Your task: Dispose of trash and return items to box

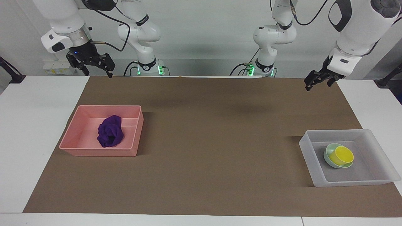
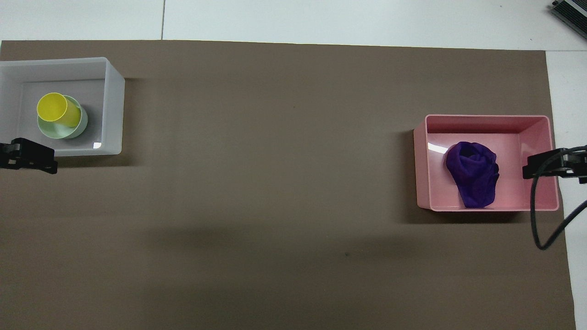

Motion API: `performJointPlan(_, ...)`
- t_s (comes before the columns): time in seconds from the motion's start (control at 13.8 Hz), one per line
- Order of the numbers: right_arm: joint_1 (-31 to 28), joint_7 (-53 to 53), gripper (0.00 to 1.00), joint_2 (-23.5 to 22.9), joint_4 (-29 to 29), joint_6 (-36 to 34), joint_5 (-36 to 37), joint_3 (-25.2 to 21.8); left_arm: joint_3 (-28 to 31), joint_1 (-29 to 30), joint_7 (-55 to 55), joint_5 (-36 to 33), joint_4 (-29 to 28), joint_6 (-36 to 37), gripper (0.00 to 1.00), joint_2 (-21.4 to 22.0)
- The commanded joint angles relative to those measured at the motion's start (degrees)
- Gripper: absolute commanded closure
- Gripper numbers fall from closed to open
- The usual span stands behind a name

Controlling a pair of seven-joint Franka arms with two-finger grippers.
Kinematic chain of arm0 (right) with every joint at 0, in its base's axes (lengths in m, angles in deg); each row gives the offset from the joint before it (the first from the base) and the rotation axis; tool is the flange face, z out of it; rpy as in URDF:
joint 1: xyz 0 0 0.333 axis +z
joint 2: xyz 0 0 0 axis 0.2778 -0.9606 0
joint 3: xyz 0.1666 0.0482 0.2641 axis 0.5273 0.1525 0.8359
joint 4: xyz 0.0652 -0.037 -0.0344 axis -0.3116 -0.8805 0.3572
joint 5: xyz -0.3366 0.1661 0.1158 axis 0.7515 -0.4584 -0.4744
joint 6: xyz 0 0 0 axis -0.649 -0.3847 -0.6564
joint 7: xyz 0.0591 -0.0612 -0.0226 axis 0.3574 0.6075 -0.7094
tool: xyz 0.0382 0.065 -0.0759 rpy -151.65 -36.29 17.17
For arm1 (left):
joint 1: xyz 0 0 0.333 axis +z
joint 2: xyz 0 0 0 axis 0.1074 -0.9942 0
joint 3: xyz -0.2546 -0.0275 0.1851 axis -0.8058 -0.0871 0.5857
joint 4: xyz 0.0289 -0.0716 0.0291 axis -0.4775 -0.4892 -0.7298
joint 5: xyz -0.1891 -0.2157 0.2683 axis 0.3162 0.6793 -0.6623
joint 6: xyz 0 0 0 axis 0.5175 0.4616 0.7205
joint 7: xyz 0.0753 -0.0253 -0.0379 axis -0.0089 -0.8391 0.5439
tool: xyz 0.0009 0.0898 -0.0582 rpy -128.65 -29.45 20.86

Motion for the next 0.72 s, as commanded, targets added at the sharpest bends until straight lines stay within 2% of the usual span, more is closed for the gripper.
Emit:
performJointPlan(0.0,-0.3,0.6,0.0,1.6,-1.9,1.0,-1.0,0.2,0.2,-3.2,5.3,0.7,-1.6,-3.6,0.0,0.3)
performJointPlan(0.65,-0.3,0.6,0.0,1.6,-2.2,1.1,-1.0,0.2,0.1,-2.6,4.8,1.2,-1.0,-4.5,0.0,-0.2)
